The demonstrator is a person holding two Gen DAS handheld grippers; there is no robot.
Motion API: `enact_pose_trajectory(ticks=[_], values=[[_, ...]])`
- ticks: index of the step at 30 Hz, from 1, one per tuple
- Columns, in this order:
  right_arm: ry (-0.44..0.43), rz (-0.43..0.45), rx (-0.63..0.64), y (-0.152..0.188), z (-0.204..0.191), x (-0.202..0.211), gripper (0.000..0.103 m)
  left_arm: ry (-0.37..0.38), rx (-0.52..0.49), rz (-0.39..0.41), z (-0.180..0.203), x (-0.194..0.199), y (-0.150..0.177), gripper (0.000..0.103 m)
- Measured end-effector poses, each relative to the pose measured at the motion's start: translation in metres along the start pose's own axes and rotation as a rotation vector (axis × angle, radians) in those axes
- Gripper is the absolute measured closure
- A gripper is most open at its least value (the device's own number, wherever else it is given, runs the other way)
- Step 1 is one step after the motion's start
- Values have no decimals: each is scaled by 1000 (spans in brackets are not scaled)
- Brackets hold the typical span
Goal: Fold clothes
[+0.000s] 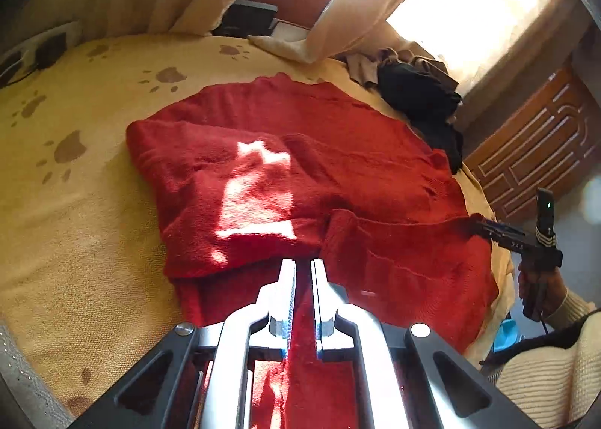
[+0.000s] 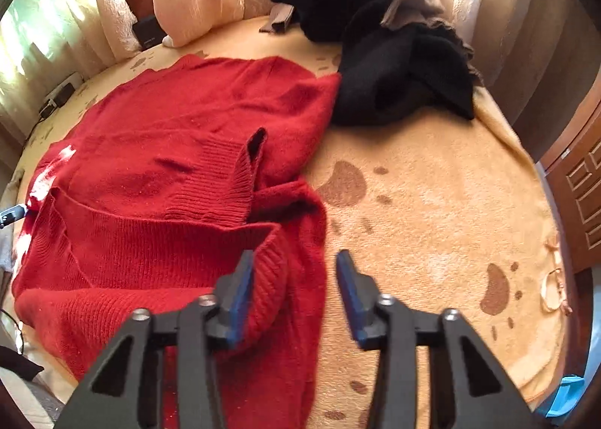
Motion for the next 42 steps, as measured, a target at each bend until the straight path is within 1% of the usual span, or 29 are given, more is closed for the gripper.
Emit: enact_pose_trajectory(ticks=[1,2,3,4,7,9,10,12,15,17,20,21,23,25,28,29,32,34,35,36,39,42], values=[[3,33,-10,-4,1,7,19,-22,-35,-29,4,-5,2,49],[-16,53,-22,-8,0,13,19,-23,-55,-43,7,-10,4,21],[-57,62,-27,-13,-6,17,20,-21,-72,-55,10,-14,7,21],[-108,68,-27,-19,-14,21,20,-7,-69,-60,13,-17,7,21],[-277,93,49,-35,-64,34,24,32,-55,-70,20,-22,8,21],[-402,87,108,-42,-106,36,34,40,-68,-77,23,-23,8,21],[-459,72,127,-44,-126,32,37,43,-78,-82,25,-24,9,21],[-565,34,164,-45,-167,22,47,38,-98,-94,26,-24,11,21],[-681,-44,214,-42,-217,-3,57,30,-94,-108,21,-22,15,21],[-747,-103,229,-39,-244,-18,59,29,-79,-106,16,-18,17,21],[-838,-194,241,-30,-273,-39,59,34,-66,-97,9,-12,20,21],[-859,-221,245,-27,-280,-45,60,36,-62,-95,7,-10,21,21],[-844,-256,265,-20,-286,-58,60,40,-54,-89,3,-7,22,21],[-836,-276,268,-16,-287,-65,67,40,-44,-90,-2,-7,24,21],[-854,-294,262,-13,-287,-61,79,44,-32,-94,-7,-7,27,21],[-859,-300,279,-10,-287,-58,84,49,-36,-96,-7,-8,27,21],[-871,-316,338,-4,-291,-52,86,62,-52,-104,-6,-9,27,21],[-876,-322,365,0,-296,-51,91,68,-67,-111,-5,-11,27,21],[-870,-322,371,0,-298,-52,96,67,-76,-116,-4,-12,27,21],[-865,-316,368,-2,-300,-51,97,67,-89,-117,-3,-12,26,21],[-903,-243,337,-30,-309,-36,98,74,-131,-119,1,-10,23,21],[-948,-154,375,-60,-323,-19,98,105,-145,-112,5,-8,19,21]])
Point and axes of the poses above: each gripper's, at about its wrist camera, not at the fingertips, and x roughly against the way its jaws point, z to its right, y to its underside, the point moved 7 cm from there along -x, roughly the way its jaws point, and after that the axes turned 10 degrees about z, right-handed, at the moved point
